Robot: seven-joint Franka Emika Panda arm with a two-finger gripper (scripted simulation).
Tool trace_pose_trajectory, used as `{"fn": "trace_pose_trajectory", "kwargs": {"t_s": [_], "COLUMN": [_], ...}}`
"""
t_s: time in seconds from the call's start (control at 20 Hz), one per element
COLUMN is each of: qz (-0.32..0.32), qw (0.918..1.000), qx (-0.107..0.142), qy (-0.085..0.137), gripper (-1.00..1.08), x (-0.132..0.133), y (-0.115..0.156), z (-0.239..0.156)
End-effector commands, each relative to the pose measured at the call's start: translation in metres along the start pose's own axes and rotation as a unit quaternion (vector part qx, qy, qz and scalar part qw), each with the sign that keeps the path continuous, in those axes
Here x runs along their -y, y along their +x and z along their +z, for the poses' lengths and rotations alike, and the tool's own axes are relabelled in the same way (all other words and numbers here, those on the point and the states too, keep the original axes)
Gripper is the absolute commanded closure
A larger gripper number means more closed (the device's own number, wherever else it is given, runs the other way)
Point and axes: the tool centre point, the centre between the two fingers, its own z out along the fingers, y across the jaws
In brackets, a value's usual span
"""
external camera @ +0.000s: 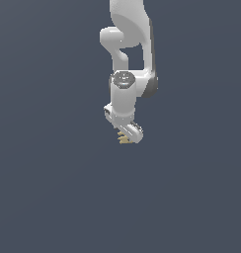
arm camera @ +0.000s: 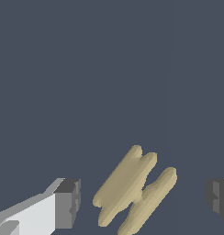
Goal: Pick up the object and move it to a goal position.
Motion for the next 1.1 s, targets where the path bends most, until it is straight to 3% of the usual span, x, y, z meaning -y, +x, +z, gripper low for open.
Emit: {"fn": "trace_pose_trajectory", "kwargs": {"t_s": [0.0,0.45,1.05], "qz": [0.033,0.147,0.280], "qw": [0.9995,0.9891,0.9601], "qx": [0.000,0.000,-0.002], "qy": [0.001,0.002,0.002], "gripper": [-0.92,-0.92,-0.92], "x": [0.000,-0.003,-0.010], "y": [-0.006,-0.026,-0.049], "z": [0.005,0.020,0.037]}}
